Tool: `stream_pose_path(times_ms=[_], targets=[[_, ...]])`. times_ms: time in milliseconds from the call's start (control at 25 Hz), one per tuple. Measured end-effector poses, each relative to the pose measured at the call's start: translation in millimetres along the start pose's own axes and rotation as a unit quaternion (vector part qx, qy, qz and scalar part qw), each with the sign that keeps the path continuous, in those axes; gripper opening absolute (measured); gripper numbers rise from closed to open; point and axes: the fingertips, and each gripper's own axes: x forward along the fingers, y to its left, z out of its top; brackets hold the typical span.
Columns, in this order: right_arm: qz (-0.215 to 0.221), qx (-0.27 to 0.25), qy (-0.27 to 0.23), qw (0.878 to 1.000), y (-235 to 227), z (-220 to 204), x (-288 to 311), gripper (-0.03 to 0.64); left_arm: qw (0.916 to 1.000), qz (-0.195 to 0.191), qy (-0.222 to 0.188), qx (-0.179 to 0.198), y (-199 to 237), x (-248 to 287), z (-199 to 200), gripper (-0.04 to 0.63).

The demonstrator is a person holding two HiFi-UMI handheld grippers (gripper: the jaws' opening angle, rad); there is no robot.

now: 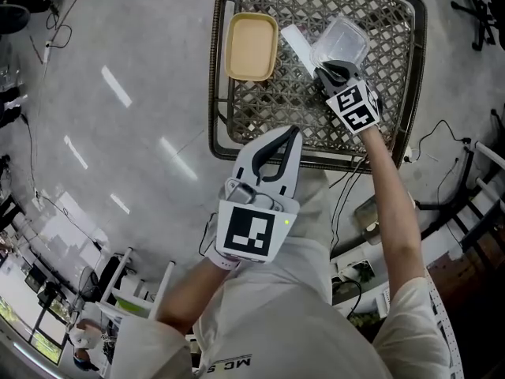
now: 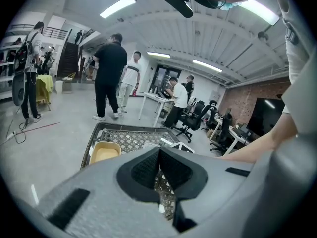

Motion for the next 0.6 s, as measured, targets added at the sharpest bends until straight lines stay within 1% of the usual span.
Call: stream_pose_path(times_ms=[160,320,400,520,600], targets=[[-0.012,0.017,-0.014,1.000,0,3,-11,0.067,1.0000,0.001,0.000,0.001,-2,-7,-1,0.026],[-0.021,0.035,-0.035,0.999,5,12,-28,0.067,0.9998,-0.003,-0.003,0.017,-3,-15,1,0.026],[-0.029,0.042,-0.044,0.998,6,18,-40,0.067,0.9998,-0.005,-0.006,0.020,-5,-20,5,0.025],[-0.040,0.057,-0.063,0.996,7,30,-60,0.067,0.9998,-0.004,-0.013,0.016,-8,-27,15,0.025],[-0.044,0.061,-0.075,0.994,11,39,-74,0.067,0.9996,-0.006,-0.016,0.022,-10,-33,19,0.025]])
